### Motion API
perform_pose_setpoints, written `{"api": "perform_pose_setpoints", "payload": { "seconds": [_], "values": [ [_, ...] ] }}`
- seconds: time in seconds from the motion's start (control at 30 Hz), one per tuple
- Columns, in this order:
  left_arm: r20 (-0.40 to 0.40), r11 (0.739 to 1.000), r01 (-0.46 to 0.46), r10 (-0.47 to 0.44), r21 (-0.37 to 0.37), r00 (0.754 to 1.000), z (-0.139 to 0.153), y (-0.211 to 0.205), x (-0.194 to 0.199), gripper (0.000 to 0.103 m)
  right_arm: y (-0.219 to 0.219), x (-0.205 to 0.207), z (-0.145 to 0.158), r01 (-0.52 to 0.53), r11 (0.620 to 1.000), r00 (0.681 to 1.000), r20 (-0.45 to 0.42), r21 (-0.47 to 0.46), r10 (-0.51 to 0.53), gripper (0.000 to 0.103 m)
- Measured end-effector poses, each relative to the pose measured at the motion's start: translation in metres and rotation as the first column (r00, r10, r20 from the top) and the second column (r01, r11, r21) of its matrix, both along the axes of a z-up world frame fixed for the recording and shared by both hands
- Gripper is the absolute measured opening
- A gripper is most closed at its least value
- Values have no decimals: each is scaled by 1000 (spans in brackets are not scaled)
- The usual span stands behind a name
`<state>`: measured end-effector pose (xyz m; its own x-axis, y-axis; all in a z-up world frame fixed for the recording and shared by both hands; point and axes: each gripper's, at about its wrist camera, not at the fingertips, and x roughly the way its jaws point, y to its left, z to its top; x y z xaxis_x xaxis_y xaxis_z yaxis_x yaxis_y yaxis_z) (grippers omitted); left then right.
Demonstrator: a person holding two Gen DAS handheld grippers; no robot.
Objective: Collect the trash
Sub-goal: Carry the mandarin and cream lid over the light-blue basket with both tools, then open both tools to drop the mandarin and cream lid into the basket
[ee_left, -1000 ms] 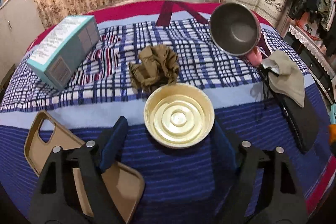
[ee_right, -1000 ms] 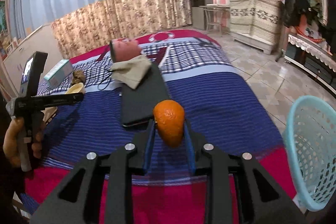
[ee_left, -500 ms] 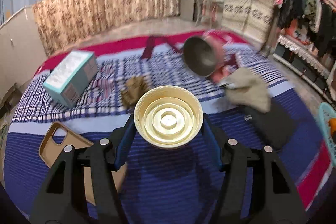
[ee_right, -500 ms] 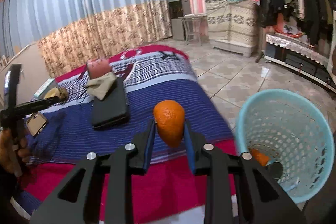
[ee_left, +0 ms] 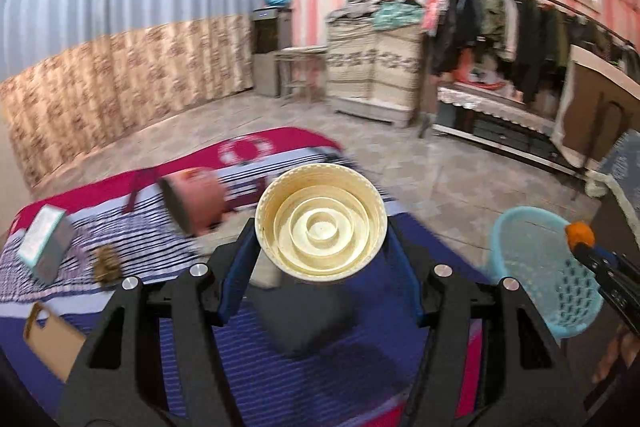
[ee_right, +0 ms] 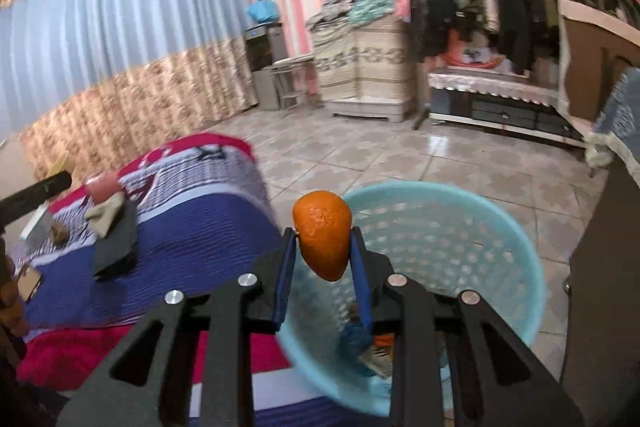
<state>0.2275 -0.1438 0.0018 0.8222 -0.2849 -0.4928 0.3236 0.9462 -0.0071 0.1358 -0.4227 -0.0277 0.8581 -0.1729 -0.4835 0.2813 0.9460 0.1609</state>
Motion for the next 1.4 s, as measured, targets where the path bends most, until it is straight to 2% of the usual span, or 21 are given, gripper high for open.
{"api": "perform_pose_setpoints", "payload": {
  "seconds": [0.27, 0.4, 0.67, 0.93, 0.97, 1.07, 1.2, 1.3, 1.4],
  "values": [
    [15, 984, 166, -167, 66, 986, -18, -88, -19, 60, -45, -14, -9, 104, 994, 995, -5, -19, -104, 28],
    [-23, 968, 243, -242, 71, 970, -38, -121, -26, 60, -57, -17, -15, 118, 993, 993, -17, -12, -119, 28],
    [-74, 939, 339, -334, 64, 940, -60, -170, -30, 60, -73, -18, -23, 147, 989, 988, -53, -21, -148, 28],
    [-96, 914, 402, -396, 57, 913, -66, -213, -28, 60, -91, -33, -24, 216, 976, 976, -36, 17, -216, 28],
    [-100, 913, 405, -399, 54, 912, -67, -214, -27, 63, -93, -34, -25, 222, 975, 975, -36, 21, -221, 28],
    [-85, 920, 389, -385, 47, 919, -66, -216, -27, 80, -94, -36, -25, 233, 972, 972, -34, 28, -232, 28],
    [-90, 929, 367, -363, 45, 928, -65, -210, -23, 81, -93, -34, -26, 227, 974, 973, -37, 18, -226, 28],
    [-60, 946, 322, -319, 45, 946, -58, -196, -22, 94, -91, -30, -27, 218, 976, 975, -43, 16, -217, 28],
    [-45, 954, 296, -294, 42, 955, -52, -179, -21, 96, -86, -25, -28, 209, 978, 977, -51, 15, -208, 28]
  ]
}}
